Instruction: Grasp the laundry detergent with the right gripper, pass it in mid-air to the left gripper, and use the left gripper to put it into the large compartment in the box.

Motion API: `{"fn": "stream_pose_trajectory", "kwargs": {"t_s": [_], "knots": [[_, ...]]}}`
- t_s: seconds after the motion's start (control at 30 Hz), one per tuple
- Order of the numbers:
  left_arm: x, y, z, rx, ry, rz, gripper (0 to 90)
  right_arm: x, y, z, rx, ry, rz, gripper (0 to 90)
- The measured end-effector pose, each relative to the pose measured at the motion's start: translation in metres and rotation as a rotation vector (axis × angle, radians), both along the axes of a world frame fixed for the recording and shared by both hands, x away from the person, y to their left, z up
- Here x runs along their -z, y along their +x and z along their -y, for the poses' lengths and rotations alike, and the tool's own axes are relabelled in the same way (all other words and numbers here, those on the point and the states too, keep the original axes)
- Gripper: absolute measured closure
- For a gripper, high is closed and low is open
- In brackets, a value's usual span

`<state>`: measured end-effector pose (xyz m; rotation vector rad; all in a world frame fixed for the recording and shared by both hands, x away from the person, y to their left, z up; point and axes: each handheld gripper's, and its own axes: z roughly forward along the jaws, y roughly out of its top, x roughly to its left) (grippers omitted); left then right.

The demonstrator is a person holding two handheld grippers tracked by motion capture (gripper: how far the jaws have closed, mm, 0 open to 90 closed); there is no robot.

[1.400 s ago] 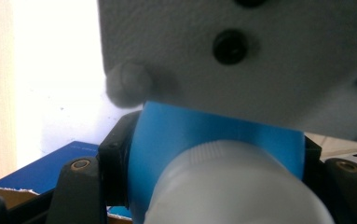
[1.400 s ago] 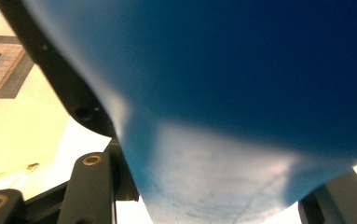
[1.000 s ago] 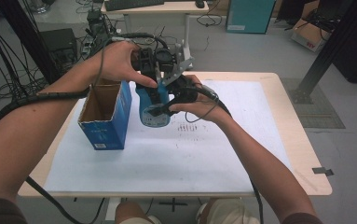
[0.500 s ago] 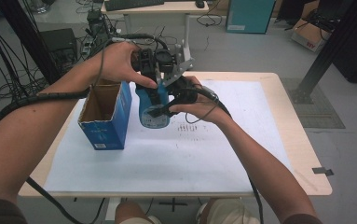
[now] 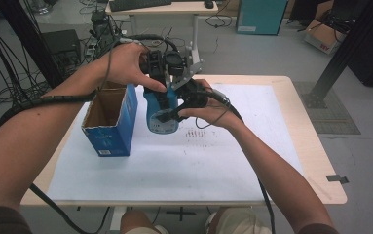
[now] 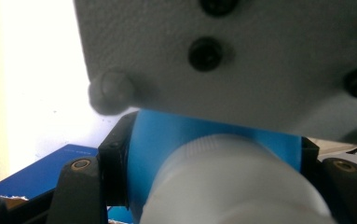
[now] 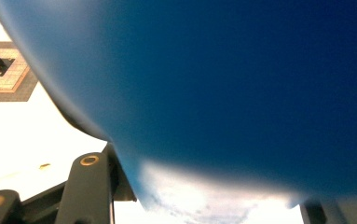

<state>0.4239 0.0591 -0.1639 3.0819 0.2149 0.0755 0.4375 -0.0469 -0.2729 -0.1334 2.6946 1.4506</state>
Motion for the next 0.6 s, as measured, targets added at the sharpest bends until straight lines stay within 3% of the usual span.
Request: {"fn": "stream_pose_trajectory", "kwargs": {"t_s": [0.6], "knots": [[-0.0001, 0.0011, 0.0019, -0.003, 0.005, -0.013, 37.3, 0.0008, 0.0003, 0.0011, -0.003, 0.000, -0.017, 41.3]]}}
